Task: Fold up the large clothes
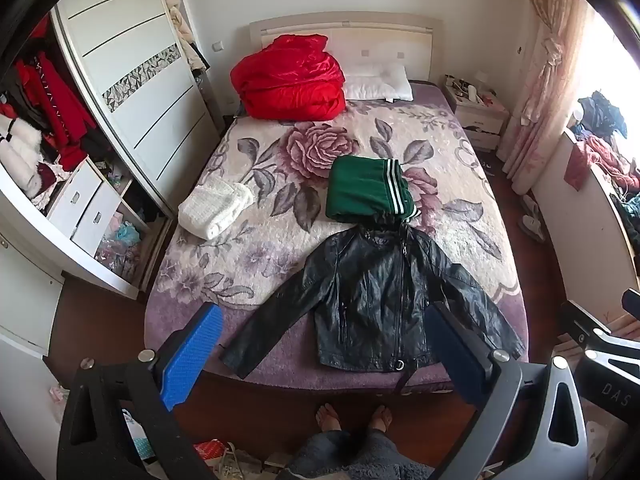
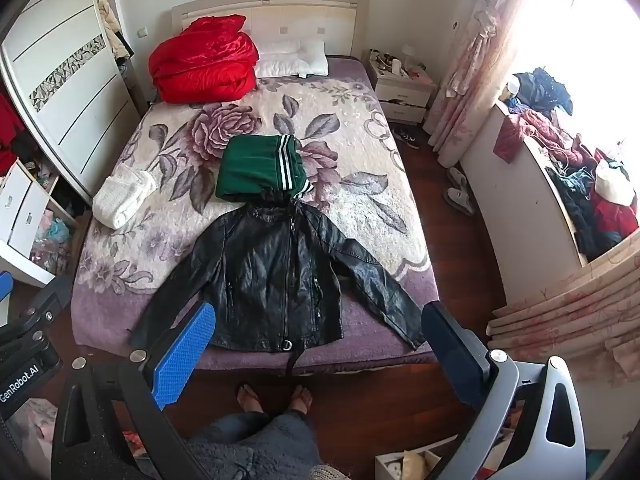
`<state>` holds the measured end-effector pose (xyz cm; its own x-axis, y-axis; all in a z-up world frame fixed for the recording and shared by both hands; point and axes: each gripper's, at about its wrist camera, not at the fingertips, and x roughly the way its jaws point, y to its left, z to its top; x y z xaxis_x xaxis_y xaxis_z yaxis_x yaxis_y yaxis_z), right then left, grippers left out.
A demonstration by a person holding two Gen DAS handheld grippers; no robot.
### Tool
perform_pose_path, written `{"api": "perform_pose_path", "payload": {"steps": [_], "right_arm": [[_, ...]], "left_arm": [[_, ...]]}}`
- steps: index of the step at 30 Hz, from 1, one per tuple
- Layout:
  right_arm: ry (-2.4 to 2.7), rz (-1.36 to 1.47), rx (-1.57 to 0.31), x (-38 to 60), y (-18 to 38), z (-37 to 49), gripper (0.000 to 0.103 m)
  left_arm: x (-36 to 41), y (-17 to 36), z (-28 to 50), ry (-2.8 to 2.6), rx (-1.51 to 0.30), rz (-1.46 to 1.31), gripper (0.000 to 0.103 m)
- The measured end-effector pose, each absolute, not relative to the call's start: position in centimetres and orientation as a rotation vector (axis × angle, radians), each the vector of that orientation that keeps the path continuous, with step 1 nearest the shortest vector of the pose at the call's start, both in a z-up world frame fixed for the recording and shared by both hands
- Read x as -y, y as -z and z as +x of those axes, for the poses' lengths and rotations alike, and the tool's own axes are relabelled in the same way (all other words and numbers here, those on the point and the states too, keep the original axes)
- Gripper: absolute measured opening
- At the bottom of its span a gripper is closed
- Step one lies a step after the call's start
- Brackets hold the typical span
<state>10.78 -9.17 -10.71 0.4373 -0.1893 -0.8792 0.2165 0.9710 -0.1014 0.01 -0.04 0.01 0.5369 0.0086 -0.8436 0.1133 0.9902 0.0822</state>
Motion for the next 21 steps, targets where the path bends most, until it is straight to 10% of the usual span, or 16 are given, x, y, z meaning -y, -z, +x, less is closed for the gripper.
{"api": "perform_pose_path", "payload": {"steps": [21], "right_arm": [[0.248,0.031,-1.083,9.06,9.98,10.73,0.103]], "left_arm": [[0.34,-0.08,0.20,0.070,-0.993,0.120,0.103]]}}
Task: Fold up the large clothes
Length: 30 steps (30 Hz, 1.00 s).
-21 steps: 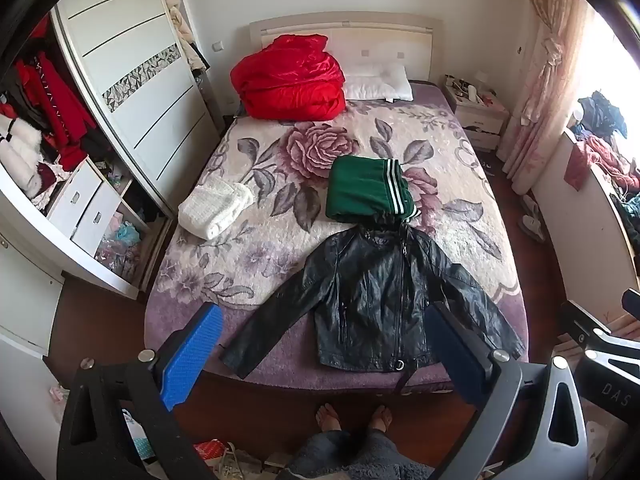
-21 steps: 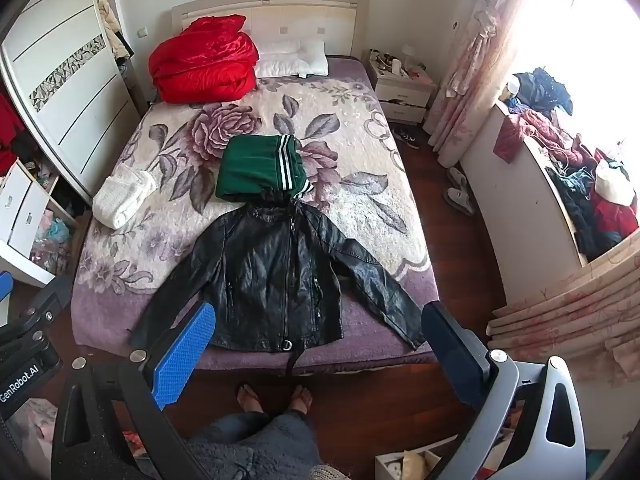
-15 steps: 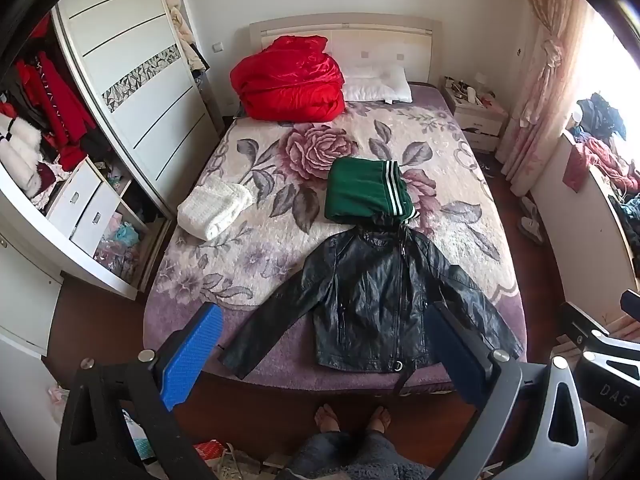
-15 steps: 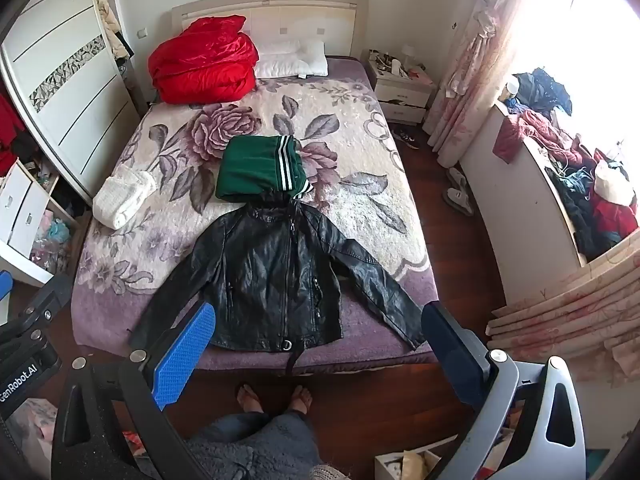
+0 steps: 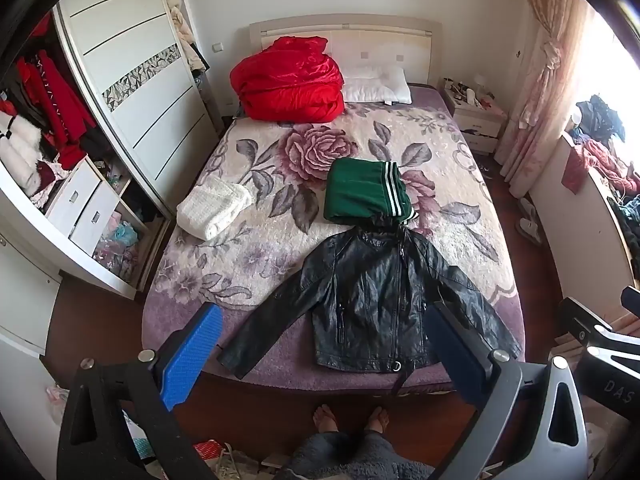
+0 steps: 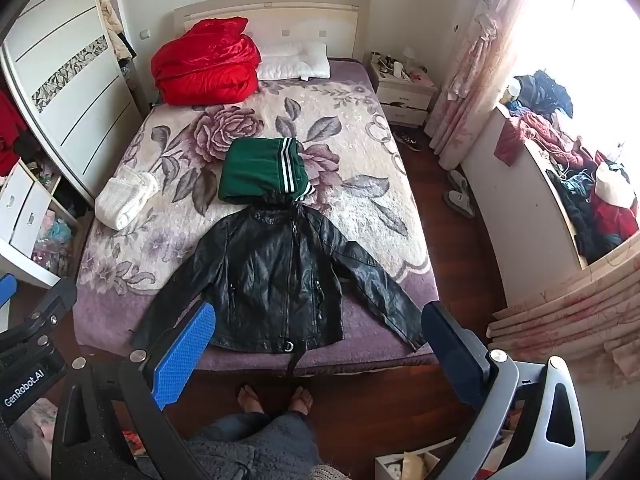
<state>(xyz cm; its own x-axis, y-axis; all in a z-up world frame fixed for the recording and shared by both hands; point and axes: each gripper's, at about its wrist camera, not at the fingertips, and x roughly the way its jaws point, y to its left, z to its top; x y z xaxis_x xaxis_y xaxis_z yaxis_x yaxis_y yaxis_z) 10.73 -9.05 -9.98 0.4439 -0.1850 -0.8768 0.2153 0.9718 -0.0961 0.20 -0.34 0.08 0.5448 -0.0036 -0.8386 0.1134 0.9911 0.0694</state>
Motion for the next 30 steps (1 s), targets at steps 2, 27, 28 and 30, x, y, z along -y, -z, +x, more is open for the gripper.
{"api": "perform_pose_path", "payload": {"steps": [2,27,28,30], "right_arm": [[0.248,0.030,-1.082,9.1,9.9,10.7,0.103],[0.245,0.030,-1.073,8.2,8.7,11.0,0.103],[0.244,0.031,-1.072,8.2,8.7,11.0,0.103],[0.242,0.029,-1.072,8.3,8.7,10.8,0.103]], "left_arm": [[0.3,-0.1,0.2,0.071,-0.993,0.118,0.103],[0.9,-0.8,0.5,0.073,-0.986,0.113,0.103],[0.9,-0.8,0.5,0.074,-0.987,0.113,0.103],[0.9,-0.8,0.5,0.074,-0.986,0.114,0.103]]}}
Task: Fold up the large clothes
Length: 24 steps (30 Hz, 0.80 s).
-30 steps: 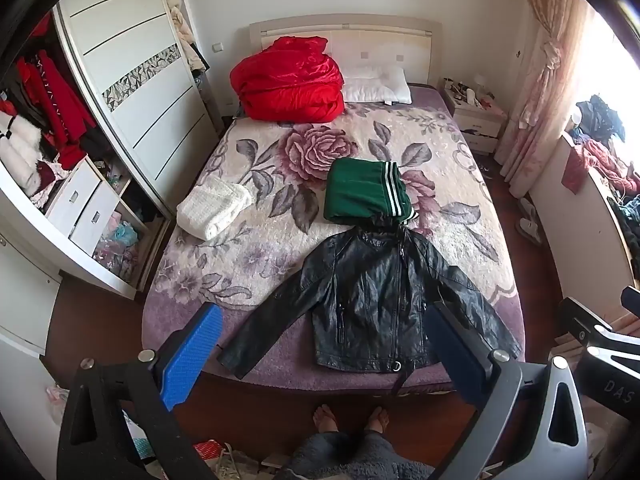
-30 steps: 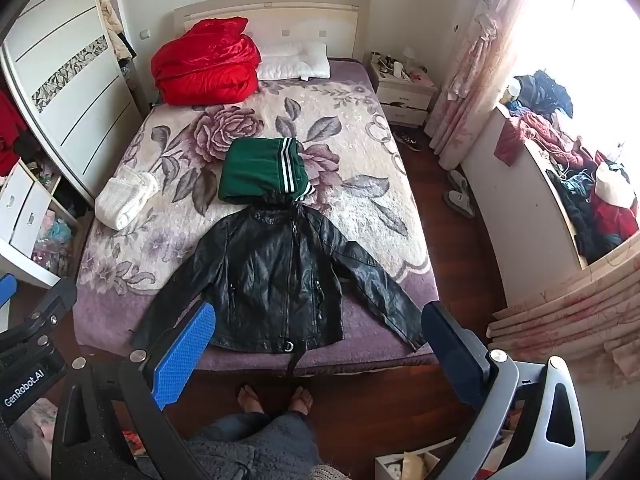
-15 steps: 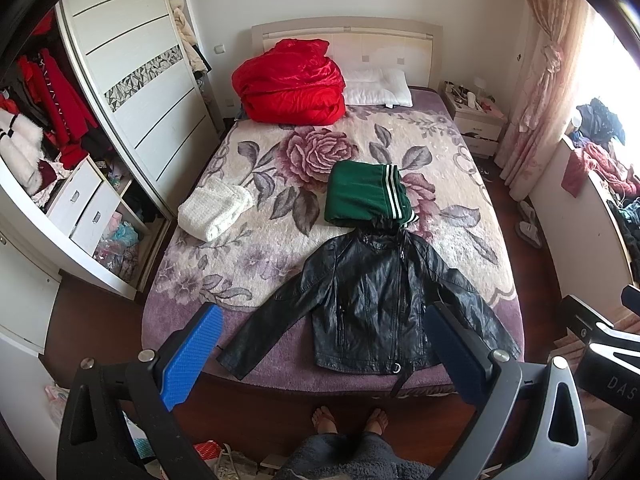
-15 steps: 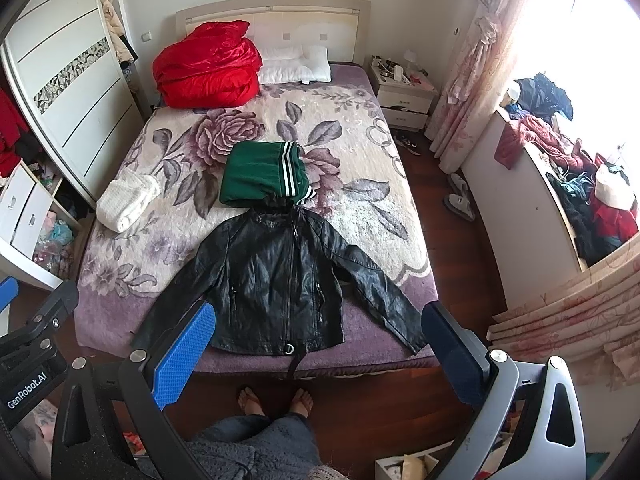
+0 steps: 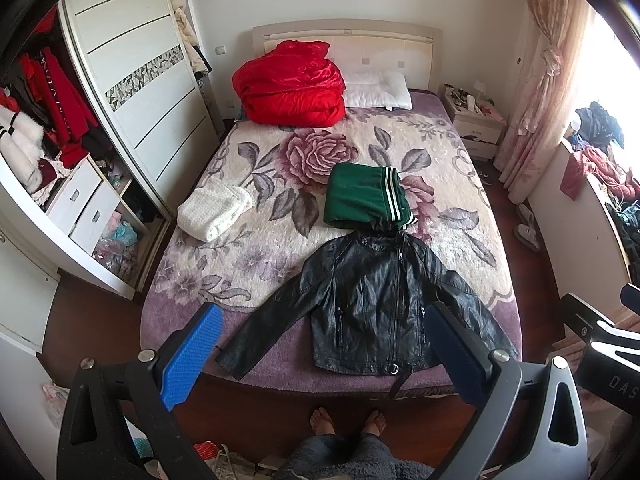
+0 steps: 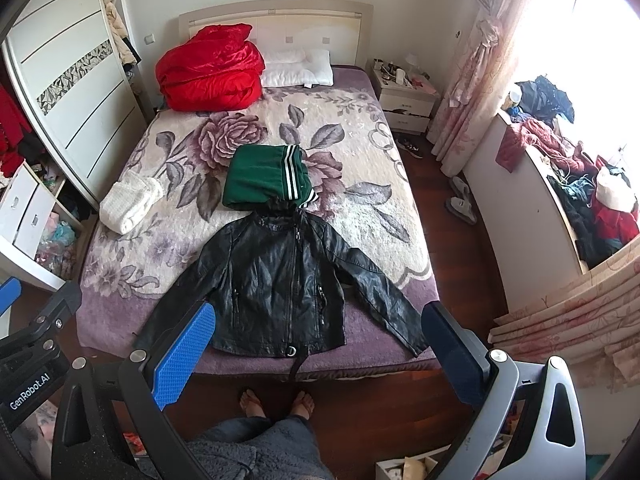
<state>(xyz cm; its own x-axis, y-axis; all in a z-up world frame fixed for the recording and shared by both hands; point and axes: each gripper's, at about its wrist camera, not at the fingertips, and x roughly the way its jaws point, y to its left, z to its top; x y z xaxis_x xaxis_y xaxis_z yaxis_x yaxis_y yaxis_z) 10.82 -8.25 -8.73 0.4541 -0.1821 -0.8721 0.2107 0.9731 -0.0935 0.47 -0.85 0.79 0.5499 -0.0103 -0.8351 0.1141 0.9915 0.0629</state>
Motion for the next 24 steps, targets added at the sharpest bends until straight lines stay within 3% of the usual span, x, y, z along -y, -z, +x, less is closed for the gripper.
{"api": "perform_pose_path", "payload": {"steps": [24], "right_arm": [[0.242,0.031,-1.065,7.2,7.3,11.9,0.103]], "left_arm": [[1.5,-3.0,1.3,0.076,-0.979,0.109,0.103]]}}
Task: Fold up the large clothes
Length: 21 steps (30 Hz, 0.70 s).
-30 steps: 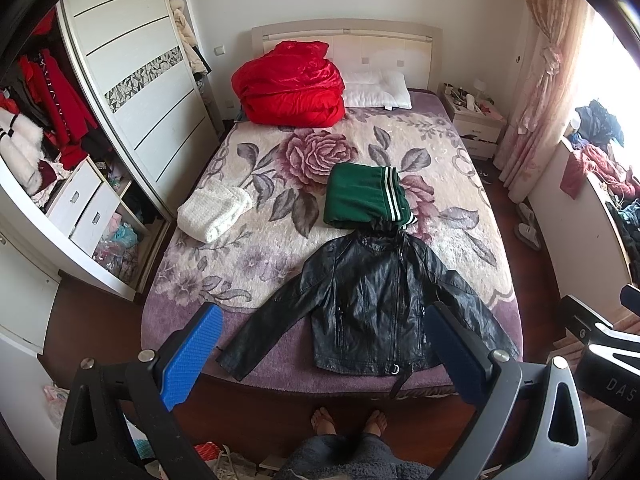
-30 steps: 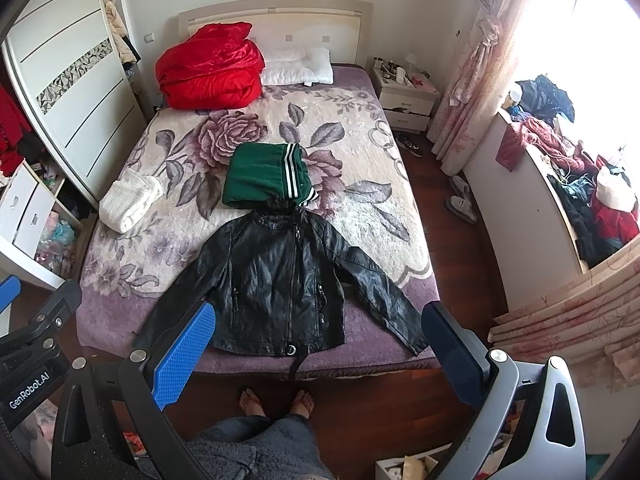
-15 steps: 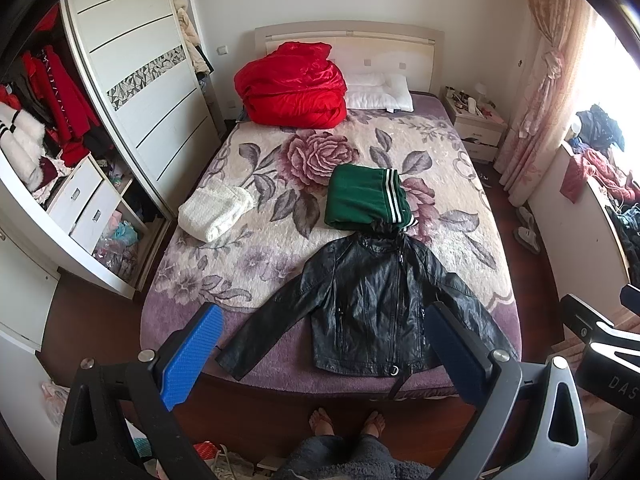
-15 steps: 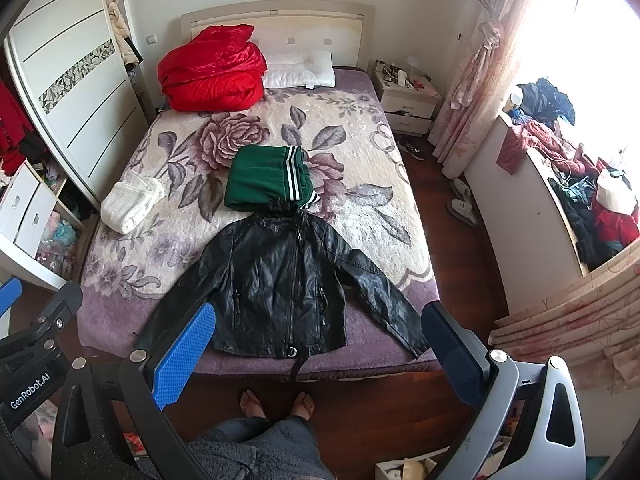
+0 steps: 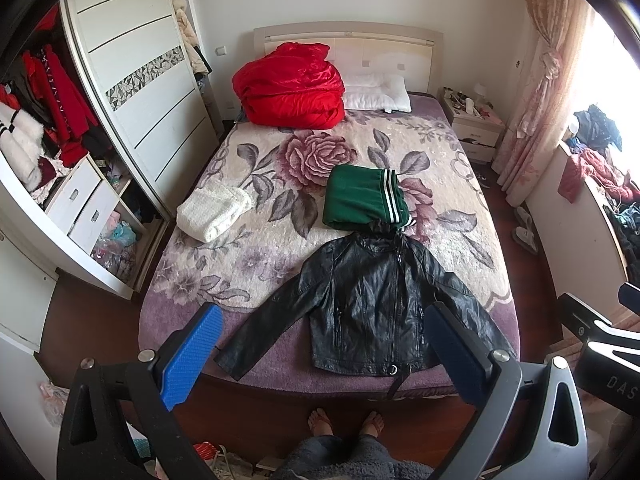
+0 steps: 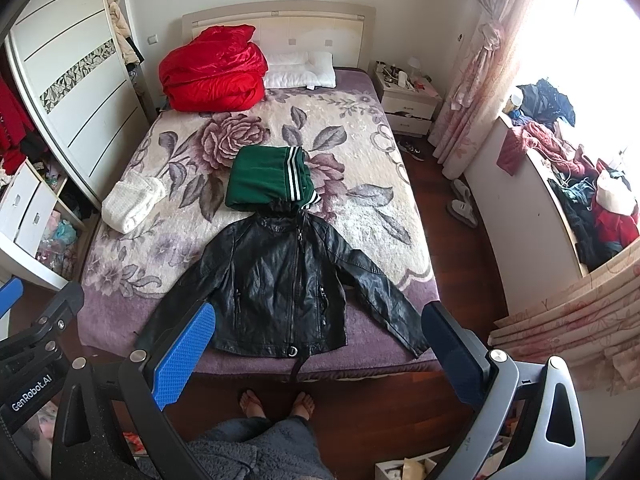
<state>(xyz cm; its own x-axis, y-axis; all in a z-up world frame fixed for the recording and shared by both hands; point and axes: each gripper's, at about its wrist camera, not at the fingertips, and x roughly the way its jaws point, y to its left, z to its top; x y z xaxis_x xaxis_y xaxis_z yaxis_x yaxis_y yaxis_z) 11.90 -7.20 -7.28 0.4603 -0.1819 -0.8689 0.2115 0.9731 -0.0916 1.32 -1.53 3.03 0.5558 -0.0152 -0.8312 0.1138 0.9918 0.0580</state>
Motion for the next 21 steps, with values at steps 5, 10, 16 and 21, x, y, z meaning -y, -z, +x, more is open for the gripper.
{"api": "perform_pose_path", "payload": {"steps": [5,10,16,21], "right_arm": [[0.242,0.031,-1.063,7.3,7.5,11.7,0.103],[0.244,0.031,-1.062,6.8,6.7,12.3,0.103],[0.242,0.031,-1.061,6.8,6.7,12.2,0.103],[0.242,0.031,-1.060,6.7,6.8,12.2,0.103]], "left_arm": [[2.1,-3.8,1.2,0.076,-0.977,0.108,0.103],[2.6,-4.6,1.4,0.076,-0.976,0.105,0.103],[2.6,-4.5,1.3,0.077,-0.972,0.104,0.103],[2.7,-4.6,1.3,0.081,-0.972,0.101,0.103]]}}
